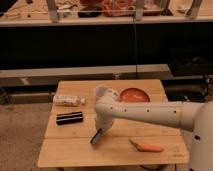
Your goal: Wipe the white sponge on the table
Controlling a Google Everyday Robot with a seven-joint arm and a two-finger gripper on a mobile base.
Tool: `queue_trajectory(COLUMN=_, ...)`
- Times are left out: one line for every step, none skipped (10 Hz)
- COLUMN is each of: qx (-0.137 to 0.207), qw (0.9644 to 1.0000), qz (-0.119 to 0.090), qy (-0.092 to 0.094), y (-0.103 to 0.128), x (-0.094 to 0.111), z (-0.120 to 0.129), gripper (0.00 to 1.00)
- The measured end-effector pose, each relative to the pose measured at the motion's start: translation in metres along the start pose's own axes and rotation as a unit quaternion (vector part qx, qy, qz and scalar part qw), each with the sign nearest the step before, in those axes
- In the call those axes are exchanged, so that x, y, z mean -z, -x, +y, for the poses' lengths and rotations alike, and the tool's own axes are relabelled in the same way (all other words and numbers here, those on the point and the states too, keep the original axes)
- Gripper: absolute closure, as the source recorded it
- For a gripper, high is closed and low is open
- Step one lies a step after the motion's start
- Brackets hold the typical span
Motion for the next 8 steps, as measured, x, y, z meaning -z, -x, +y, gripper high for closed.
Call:
queue_trajectory(qx=0.016, qw=0.9999, qz=-0.002, qy=-0.005, y=0.025, x=0.002, z=0.002, gripper=0.99)
queue_trajectory(qx=0.025, qw=0.9997, qz=-0.003, qy=-0.009, y=0.041, x=0.004, z=0.003, gripper=0.99)
queue_trajectory(qx=0.036, qw=0.9993, qz=-0.003, qy=-0.011, y=0.055, x=0.005, z=0.001, gripper=0.99)
queue_trajectory(qx=0.047, qw=0.9988, qz=-0.002, qy=-0.012, y=0.065, x=0.006, z=0.000, gripper=0.99)
queue_trajectory(qx=0.067, qw=0.9977, qz=0.001, qy=-0.010, y=0.078, x=0.004, z=-0.011, gripper=0.99)
queue_trajectory(qx=0.083, qw=0.9965, qz=0.004, qy=-0.008, y=0.084, x=0.001, z=-0.024, gripper=0.99)
queue_trajectory(qx=0.103, qw=0.9946, qz=0.006, qy=-0.005, y=0.090, x=-0.004, z=-0.041, gripper=0.99)
queue_trajectory(qx=0.118, qw=0.9930, qz=0.006, qy=-0.003, y=0.095, x=-0.007, z=-0.052, gripper=0.99)
